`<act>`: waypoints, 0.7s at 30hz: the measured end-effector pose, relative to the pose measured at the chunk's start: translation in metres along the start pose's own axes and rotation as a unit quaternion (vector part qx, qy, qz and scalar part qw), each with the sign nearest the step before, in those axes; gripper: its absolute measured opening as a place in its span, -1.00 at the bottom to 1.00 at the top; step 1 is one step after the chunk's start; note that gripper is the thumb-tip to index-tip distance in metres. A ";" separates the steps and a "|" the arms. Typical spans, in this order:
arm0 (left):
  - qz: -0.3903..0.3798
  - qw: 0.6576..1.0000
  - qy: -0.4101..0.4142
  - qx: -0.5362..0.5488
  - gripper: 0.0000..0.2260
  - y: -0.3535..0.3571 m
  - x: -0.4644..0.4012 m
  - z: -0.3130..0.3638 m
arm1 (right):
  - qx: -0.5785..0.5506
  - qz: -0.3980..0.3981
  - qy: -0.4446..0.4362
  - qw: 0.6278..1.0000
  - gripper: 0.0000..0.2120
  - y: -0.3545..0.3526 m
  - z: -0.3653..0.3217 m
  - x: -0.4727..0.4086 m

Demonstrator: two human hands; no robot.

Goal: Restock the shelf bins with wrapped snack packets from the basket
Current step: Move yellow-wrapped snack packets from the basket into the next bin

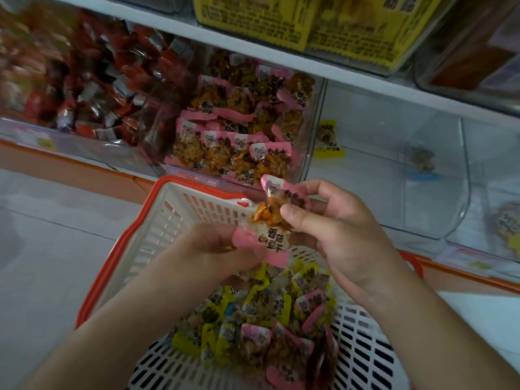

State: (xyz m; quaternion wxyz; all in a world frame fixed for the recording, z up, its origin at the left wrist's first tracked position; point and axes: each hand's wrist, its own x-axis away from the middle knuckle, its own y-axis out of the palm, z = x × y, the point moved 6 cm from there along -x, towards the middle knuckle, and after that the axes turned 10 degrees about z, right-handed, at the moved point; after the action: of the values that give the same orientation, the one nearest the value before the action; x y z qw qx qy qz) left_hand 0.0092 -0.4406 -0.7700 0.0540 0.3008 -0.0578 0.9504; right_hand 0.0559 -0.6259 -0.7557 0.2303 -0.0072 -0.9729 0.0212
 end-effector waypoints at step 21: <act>0.266 0.936 0.230 -0.033 -0.56 -0.024 -0.028 0.084 | 0.168 0.135 -0.104 0.971 -0.96 -0.026 -0.018 -0.007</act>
State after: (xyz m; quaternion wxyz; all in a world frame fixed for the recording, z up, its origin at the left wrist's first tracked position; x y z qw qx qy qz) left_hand 0.0831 -0.4311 -0.7160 -0.1785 0.0457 -0.1530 0.9709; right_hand 0.0702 -0.6515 -0.7419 0.1202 -0.0977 -0.9640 0.2162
